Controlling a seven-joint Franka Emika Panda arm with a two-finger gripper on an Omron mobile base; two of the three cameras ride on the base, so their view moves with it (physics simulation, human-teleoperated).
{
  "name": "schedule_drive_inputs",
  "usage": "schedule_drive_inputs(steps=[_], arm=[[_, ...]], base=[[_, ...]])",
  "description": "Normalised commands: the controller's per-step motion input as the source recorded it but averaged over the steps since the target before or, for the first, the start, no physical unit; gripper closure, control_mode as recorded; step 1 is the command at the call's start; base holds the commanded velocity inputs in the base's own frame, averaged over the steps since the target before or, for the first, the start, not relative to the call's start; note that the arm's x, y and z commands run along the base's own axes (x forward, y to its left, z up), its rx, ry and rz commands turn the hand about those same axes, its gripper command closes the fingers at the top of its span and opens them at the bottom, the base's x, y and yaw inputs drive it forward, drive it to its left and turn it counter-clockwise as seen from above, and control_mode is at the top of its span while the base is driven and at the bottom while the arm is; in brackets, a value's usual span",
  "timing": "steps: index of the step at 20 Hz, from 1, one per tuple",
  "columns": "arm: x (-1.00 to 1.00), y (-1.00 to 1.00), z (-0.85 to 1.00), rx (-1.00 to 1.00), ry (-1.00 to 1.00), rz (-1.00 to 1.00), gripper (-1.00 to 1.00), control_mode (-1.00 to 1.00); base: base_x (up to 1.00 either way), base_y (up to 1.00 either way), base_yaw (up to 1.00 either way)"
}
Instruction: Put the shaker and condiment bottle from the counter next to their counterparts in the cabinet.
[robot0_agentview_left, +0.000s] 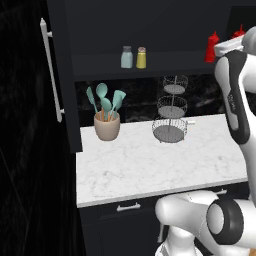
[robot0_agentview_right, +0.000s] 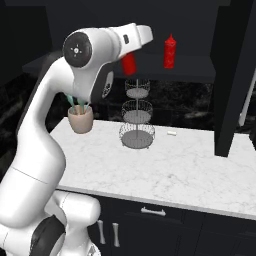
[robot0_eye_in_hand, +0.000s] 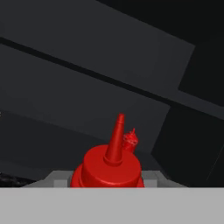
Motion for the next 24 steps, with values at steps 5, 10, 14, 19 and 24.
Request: schedule_drive_inputs(steps=[5,10,14,19,24], arm=[[0.00,-0.04,-0.23,0.04,-0.03,0.00,1.00,-1.00],[0.15,0.00,-0.07,0.04,0.00,-0.01,1.00,-1.00],[0.35,0.00,0.00,0.04,0.00,-0.02,1.00,-1.00],[0.34,0.00,0.00,0.04,0.00,-0.03,1.00,-1.00],[0.25,0.00,0.00,0.07,0.00,-0.02,1.00,-1.00]], base=[[0.00,0.00,0.00],[0.00,0.00,0.00],[0.00,0.00,0.00],[0.00,0.00,0.00],[0.00,0.00,0.00]])
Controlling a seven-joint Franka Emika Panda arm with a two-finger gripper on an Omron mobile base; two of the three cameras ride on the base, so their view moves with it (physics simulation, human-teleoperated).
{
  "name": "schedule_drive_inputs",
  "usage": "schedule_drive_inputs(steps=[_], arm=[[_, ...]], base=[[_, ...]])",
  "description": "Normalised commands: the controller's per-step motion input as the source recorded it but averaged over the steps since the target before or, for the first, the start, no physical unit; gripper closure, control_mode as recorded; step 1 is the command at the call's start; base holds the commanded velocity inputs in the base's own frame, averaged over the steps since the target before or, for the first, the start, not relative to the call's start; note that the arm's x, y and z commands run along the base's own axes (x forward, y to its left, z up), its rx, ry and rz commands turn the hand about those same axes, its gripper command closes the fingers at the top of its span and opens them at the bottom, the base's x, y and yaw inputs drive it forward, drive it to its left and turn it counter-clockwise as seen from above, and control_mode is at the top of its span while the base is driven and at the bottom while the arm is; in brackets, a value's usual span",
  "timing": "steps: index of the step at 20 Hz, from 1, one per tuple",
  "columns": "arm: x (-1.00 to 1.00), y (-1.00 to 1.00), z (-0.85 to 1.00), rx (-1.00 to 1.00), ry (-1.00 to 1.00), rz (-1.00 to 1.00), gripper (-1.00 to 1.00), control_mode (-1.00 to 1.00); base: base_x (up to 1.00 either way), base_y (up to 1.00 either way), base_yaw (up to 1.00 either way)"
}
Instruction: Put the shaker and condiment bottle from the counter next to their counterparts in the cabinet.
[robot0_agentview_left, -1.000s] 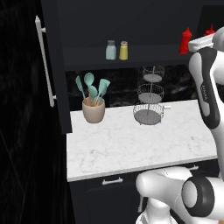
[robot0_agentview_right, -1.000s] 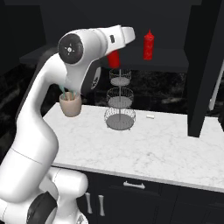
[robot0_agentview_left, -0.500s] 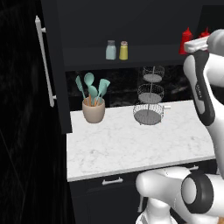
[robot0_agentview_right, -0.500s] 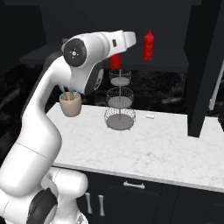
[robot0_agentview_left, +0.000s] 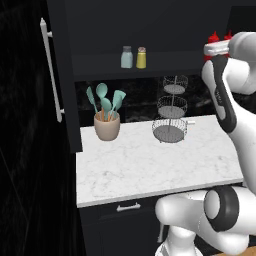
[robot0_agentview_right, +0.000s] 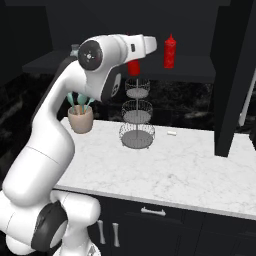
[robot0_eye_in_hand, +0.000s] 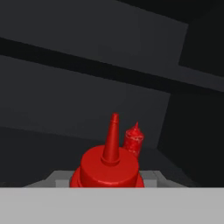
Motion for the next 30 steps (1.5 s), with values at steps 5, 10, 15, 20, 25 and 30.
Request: schedule_drive_inputs(steps=[5,10,15,20,25,30], arm=[[0.18,0.00,-0.01,0.06,0.00,-0.02,1.00,-1.00],[0.15,0.00,-0.13,0.04,0.00,-0.01,1.00,-1.00],[0.15,0.00,-0.24,0.03,0.00,0.00,1.00,-1.00],[0.20,0.00,-0.10,0.02,0.00,0.00,1.00,-1.00],[0.27,0.00,-0.01,0.03,0.00,0.00,1.00,-1.00],[0.35,0.00,0.00,0.03,0.00,0.00,1.00,-1.00]], base=[[0.00,0.00,0.00],[0.00,0.00,0.00],[0.00,0.00,0.00],[0.00,0.00,0.00],[0.00,0.00,0.00],[0.00,0.00,0.00]])
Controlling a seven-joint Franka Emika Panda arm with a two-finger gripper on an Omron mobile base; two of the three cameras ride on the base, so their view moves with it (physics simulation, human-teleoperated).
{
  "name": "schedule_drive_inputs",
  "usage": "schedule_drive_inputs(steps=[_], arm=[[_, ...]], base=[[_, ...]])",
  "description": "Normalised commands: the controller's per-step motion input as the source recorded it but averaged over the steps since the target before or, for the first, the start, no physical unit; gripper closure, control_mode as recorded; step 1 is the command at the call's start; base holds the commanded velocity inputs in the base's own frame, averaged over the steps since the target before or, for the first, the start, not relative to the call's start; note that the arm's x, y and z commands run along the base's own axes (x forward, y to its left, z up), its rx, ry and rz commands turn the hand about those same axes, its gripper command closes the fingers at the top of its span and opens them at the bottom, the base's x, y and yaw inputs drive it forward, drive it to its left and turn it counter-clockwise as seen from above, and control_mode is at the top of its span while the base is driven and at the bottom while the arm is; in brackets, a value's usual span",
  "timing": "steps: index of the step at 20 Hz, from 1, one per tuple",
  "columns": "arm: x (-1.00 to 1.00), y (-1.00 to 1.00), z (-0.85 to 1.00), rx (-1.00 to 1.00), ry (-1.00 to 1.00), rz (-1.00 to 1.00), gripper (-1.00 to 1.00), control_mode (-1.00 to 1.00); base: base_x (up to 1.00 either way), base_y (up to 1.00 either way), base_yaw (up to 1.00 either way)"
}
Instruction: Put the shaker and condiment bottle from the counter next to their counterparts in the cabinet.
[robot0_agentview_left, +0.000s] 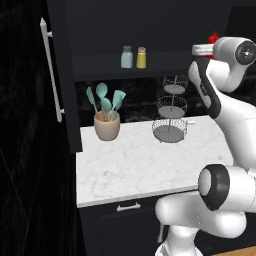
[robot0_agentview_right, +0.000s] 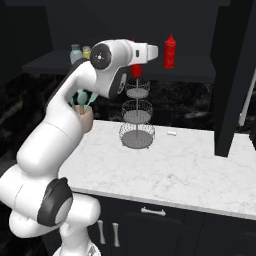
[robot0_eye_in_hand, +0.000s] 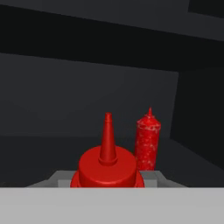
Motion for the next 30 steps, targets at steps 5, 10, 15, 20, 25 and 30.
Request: schedule_drive_inputs(steps=[5,10,15,20,25,30], arm=[[0.39,-0.08,-0.11,0.00,0.00,0.00,1.00,-1.00],[0.43,-0.16,-0.08,0.00,0.00,0.00,1.00,-1.00],[0.53,-0.20,-0.01,0.00,0.01,0.00,1.00,-1.00],[0.58,-0.18,0.00,0.00,0.03,0.00,1.00,-1.00],[0.57,-0.30,0.00,0.01,0.07,0.00,1.00,-1.00],[0.47,-0.51,0.00,0.07,0.05,0.00,1.00,-1.00]], base=[[0.00,0.00,0.00],[0.00,0.00,0.00],[0.00,0.00,0.00],[0.00,0.00,0.00],[0.00,0.00,0.00],[0.00,0.00,0.00]])
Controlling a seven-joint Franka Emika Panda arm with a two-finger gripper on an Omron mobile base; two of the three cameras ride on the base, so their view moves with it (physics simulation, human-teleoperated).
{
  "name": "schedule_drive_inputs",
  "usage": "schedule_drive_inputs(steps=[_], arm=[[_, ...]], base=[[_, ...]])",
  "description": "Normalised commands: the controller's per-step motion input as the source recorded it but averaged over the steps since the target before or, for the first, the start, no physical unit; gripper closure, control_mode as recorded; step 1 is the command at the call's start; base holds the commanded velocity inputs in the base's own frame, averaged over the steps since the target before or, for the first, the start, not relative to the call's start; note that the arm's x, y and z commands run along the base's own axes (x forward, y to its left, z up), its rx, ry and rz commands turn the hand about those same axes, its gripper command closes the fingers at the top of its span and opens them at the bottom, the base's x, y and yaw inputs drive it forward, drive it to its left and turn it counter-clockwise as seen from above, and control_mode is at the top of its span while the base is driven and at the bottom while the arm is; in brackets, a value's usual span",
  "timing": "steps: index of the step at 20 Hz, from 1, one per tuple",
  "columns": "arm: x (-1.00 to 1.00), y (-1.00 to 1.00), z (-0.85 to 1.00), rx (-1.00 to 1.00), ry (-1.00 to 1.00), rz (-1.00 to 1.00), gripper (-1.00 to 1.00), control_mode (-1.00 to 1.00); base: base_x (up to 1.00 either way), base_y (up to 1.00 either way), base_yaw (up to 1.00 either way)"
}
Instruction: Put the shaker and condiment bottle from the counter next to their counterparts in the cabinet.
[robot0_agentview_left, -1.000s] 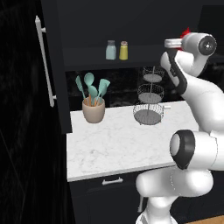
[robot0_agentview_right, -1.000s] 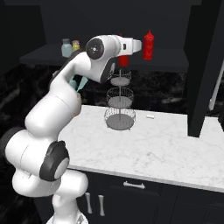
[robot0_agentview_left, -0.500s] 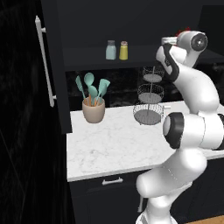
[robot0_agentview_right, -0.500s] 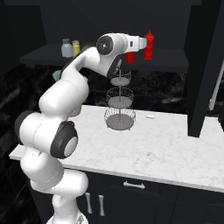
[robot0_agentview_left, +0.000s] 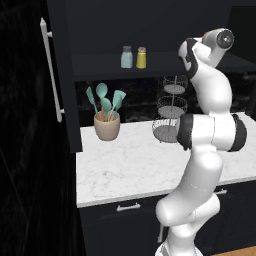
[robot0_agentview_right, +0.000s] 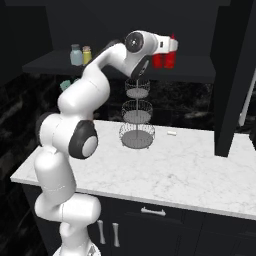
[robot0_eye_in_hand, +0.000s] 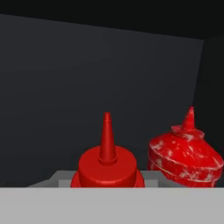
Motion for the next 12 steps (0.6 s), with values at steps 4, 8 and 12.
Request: schedule_drive_inputs(steps=[4,8,12], arm=[[0.10,-0.45,-0.12,0.15,0.01,0.00,1.00,-1.00],[0.00,0.08,-0.31,0.04,0.01,0.00,-1.00,-1.00],[0.00,0.02,-0.22,0.03,0.00,0.00,-1.00,-1.00]], base=[[0.00,0.00,0.00],[0.00,0.00,0.00],[0.00,0.00,0.00]])
